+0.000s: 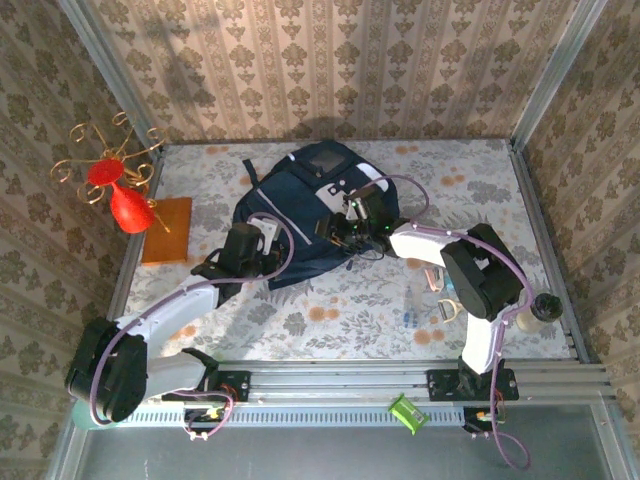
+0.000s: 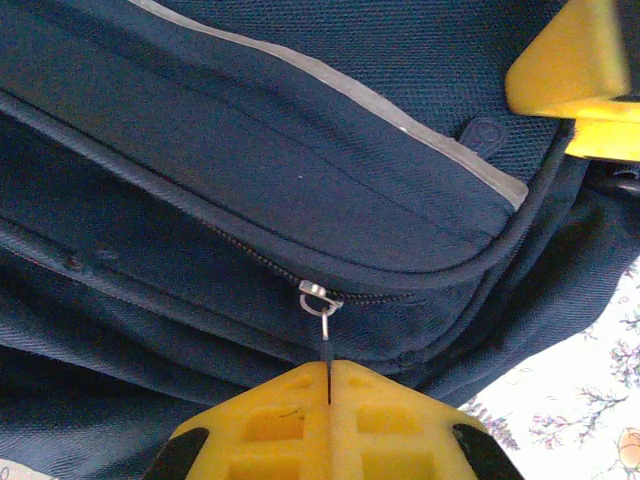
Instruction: Pack the student bag
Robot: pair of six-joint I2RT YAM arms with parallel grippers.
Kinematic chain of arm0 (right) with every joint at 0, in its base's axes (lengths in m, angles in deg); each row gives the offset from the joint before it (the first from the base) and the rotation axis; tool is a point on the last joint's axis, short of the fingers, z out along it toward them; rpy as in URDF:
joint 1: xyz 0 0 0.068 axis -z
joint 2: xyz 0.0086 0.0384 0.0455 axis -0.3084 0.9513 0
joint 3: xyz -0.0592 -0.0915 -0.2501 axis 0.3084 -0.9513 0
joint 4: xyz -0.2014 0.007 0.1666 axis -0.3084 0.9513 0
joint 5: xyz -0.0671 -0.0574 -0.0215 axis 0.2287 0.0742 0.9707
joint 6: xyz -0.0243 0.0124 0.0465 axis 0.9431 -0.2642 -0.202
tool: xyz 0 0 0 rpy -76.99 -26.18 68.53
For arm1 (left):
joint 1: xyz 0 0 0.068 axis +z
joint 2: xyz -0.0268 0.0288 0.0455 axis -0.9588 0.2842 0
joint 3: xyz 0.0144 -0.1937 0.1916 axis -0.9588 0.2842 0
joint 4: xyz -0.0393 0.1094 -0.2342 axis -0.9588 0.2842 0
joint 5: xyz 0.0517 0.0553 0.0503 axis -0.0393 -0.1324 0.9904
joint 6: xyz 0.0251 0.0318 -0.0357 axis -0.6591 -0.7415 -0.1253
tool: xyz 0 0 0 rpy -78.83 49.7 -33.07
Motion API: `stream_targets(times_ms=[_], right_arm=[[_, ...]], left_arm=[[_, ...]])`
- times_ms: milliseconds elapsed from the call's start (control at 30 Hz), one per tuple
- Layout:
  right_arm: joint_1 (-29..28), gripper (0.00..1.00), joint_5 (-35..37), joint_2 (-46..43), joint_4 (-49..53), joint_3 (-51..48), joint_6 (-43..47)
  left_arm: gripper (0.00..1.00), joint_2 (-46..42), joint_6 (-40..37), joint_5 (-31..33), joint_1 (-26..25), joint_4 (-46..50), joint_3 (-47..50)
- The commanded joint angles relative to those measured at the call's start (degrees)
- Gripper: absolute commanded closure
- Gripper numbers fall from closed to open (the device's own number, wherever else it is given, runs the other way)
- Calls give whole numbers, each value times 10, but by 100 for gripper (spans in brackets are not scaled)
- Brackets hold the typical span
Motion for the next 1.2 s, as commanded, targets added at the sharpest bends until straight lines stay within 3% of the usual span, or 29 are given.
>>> stream_targets(times_ms=[0,100,233,367,467,933,1067,1167], right_arm=[[0,77,34,7,-39,1,-15],[7,92,30,-7,-41,-6,-5],[10,99,-1,-15,-37,2,13],[10,100,-11,-11,-38,5,15],[10,100,-17,-7,-40,5,15],[9,100,-29,-9,-38,3,18],[10,100,-33,-10,-24,4,31],[11,100,-34,-14,3,6,56]], left_arm=[[100,0,7,6,-6,32,5],[100,12,10,16,-5,51,-6],[100,30,7,5,-5,50,-17],[100,50,9,-10,-5,49,-27],[91,56,11,-6,-5,52,-28],[77,84,12,19,-2,41,-33],[78,92,8,19,-1,33,-39],[86,95,1,21,4,29,-45]])
